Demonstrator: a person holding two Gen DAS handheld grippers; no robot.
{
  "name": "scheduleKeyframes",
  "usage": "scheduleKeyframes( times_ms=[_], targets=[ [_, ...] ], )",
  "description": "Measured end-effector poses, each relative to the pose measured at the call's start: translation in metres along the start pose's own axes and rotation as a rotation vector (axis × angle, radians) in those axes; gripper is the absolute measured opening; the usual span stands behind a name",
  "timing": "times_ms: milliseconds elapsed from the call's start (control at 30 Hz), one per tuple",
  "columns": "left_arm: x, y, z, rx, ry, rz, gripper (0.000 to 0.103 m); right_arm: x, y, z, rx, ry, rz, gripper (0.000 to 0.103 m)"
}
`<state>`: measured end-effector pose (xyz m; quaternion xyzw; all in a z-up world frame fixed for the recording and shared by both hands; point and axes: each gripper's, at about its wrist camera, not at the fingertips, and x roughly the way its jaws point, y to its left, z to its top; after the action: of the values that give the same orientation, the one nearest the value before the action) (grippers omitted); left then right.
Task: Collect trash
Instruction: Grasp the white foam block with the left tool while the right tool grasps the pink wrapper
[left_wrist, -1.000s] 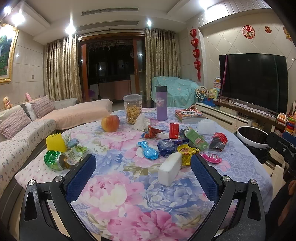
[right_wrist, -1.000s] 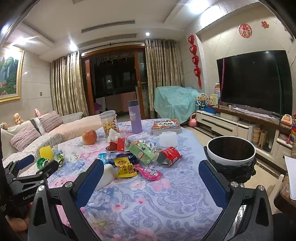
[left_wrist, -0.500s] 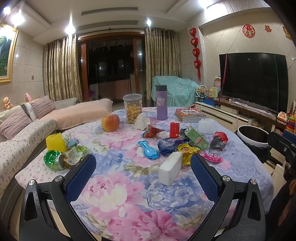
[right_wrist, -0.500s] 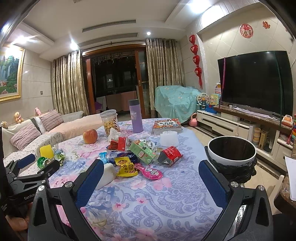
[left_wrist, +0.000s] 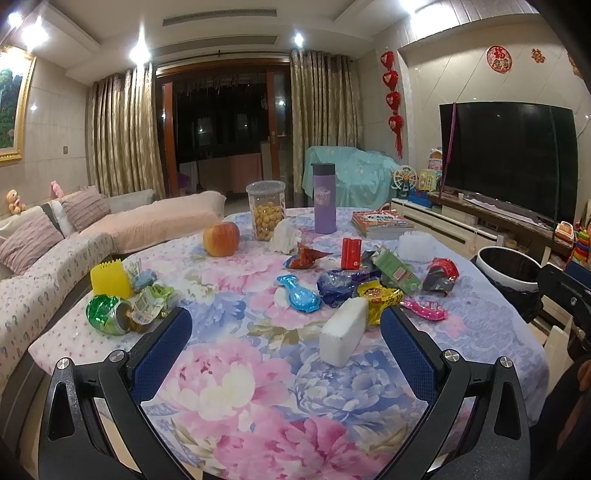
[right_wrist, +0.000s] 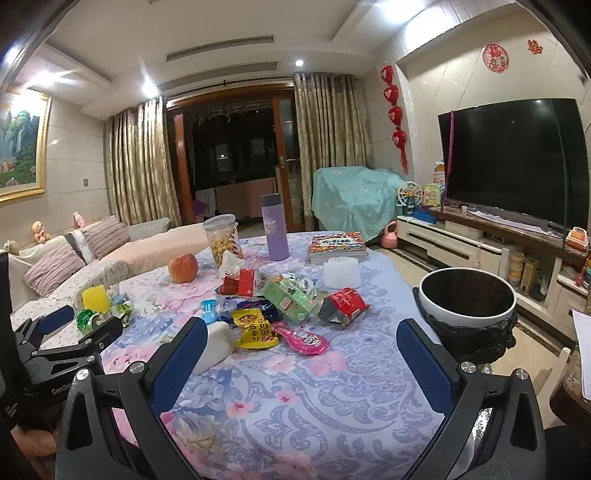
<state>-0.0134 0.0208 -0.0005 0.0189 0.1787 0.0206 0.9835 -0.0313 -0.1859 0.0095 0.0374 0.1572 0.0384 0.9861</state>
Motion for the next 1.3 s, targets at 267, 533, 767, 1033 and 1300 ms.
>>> scheduleKeyframes(
  times_ms=[267,533,767,1033,1300],
  targets=[
    [0.025,0.001,-0.007,-0.007,0.089,-0.018,0.103,0.019,-0.001,-0.004,-0.018,0.052,0.05,0.103],
    [0.059,-0.003,-0.014,0.015,0.2,-0.059,0.103,0.063,-0.013,-0.013,-0.01,0.191,0.144,0.102],
    [0.094,-0.013,-0.02,0.056,0.288,-0.096,0.103,0.111,-0.025,-0.022,-0.003,0.295,0.19,0.1],
    [0.127,-0.021,-0.02,0.058,0.347,-0.132,0.103,0.161,-0.031,-0.028,-0.051,0.43,0.258,0.079],
    [0.146,-0.028,-0.023,0.062,0.38,-0.172,0.096,0.195,-0.032,-0.029,-0.114,0.508,0.269,0.069]
  ],
)
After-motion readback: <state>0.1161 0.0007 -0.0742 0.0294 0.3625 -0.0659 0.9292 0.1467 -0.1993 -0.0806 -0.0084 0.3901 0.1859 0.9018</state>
